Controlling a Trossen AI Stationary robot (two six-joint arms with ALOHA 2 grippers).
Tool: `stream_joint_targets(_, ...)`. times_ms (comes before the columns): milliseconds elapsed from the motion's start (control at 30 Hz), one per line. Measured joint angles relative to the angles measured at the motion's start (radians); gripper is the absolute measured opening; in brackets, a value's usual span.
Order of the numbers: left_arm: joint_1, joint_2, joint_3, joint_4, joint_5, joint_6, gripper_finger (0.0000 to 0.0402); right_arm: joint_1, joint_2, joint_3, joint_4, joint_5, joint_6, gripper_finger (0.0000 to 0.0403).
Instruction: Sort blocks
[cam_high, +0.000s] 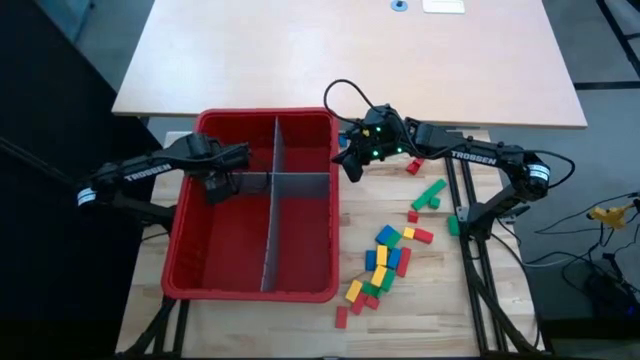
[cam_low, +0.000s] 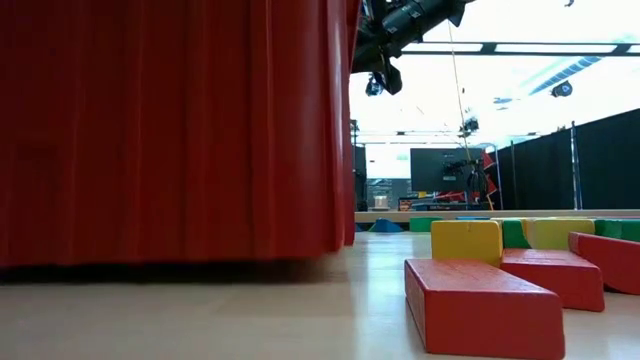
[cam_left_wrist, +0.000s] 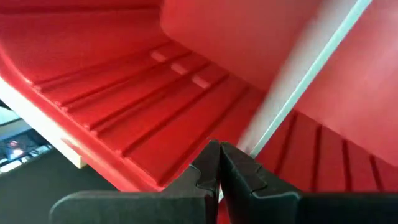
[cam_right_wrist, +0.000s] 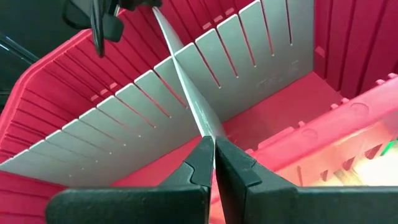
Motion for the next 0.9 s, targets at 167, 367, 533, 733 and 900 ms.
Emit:
stream_joint_targets(167, 0.0, 0.0, 0.015, 0.001, 0.029, -0.002, 0.0, 0.0, 0.0, 0.0, 0.0, 0.0, -0.002, 0.0)
stream_joint_targets(367, -0.001, 0.001, 0.064, 0.009, -0.095, -0.012, 0.0, 0.0, 0.0, 0.0, -0.001, 0.0, -0.004, 0.0)
stream_joint_targets(533, 0.0, 0.001, 0.139, 0.007, -0.208, 0.011, 0.0, 0.0, 0.0, 0.0, -0.001, 0.0, -0.009, 0.0)
stream_joint_targets(733, 0.001, 0.001, 0.204, 0.005, -0.211, 0.018, 0.0, -0.005, 0.0, 0.0, 0.005, 0.035, -0.048, 0.0)
stream_joint_targets(900, 0.001, 0.0, 0.219, 0.006, -0.212, -0.014, 0.0, -0.027, 0.0, 0.0, 0.052, 0.112, -0.086, 0.0)
